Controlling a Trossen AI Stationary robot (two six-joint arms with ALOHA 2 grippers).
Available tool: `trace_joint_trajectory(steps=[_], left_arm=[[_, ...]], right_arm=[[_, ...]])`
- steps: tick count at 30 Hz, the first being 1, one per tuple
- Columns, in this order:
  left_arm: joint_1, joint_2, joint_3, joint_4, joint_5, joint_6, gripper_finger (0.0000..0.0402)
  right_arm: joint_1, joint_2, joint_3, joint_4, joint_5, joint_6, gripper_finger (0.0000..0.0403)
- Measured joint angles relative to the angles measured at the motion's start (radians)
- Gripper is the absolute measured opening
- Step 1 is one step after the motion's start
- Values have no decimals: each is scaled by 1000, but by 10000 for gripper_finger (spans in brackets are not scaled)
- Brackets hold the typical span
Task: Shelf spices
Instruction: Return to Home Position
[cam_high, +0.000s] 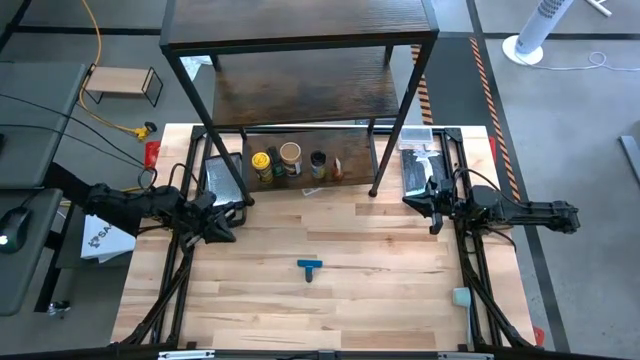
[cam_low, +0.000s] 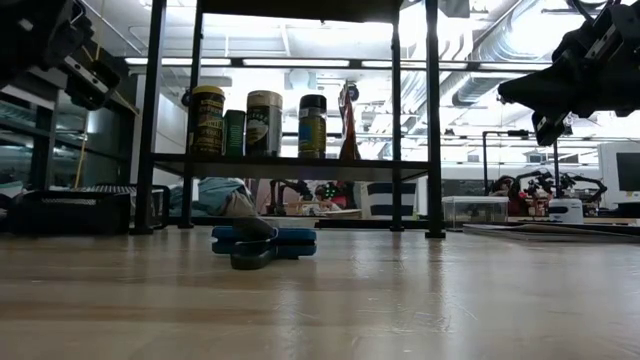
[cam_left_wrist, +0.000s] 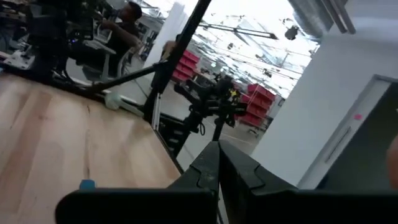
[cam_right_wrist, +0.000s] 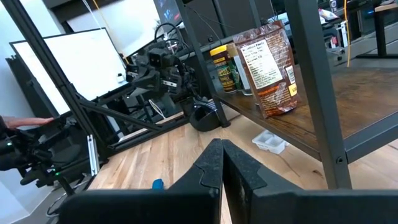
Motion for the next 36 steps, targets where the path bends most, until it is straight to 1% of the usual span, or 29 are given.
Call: trace_joint_trajectory(steps=[4,6,7,8,11,13,14,16,18,20,21,25,27,28,36], left_arm=[[-15,0,0,-3,-12,7,1],[-20,0,0,10,-74,2,1],[-22,0,0,19,-145,-25,1],[-22,0,0,25,-239,-50,1],[-22,0,-1,13,-583,-142,1],[-22,0,-1,-34,-775,-221,1],[-22,0,-2,-63,-834,-257,1],[-22,1,-2,-85,-882,-296,1],[-22,0,-2,-84,-895,-273,1],[-22,0,-2,-85,-873,-197,1],[-21,0,-2,-86,-830,-147,1],[-22,0,-2,-107,-569,11,1],[-22,0,-2,-121,-467,58,1],[-22,0,-2,-125,-439,70,1],[-20,0,-2,-125,-437,123,1]], right_arm=[[0,0,0,0,0,0,0],[0,0,0,0,0,0,0],[0,0,0,0,0,0,0],[0,0,0,0,-1,0,0],[0,0,0,0,0,0,0],[0,0,0,0,-1,0,0],[0,0,0,0,-1,0,0],[0,0,0,0,0,0,0],[0,0,0,0,0,0,0],[0,0,0,0,-1,0,0],[0,0,0,0,0,0,0],[0,0,0,0,0,0,0],[0,0,0,0,0,0,0],[0,0,0,0,0,0,0],[0,0,0,0,0,0,0]])
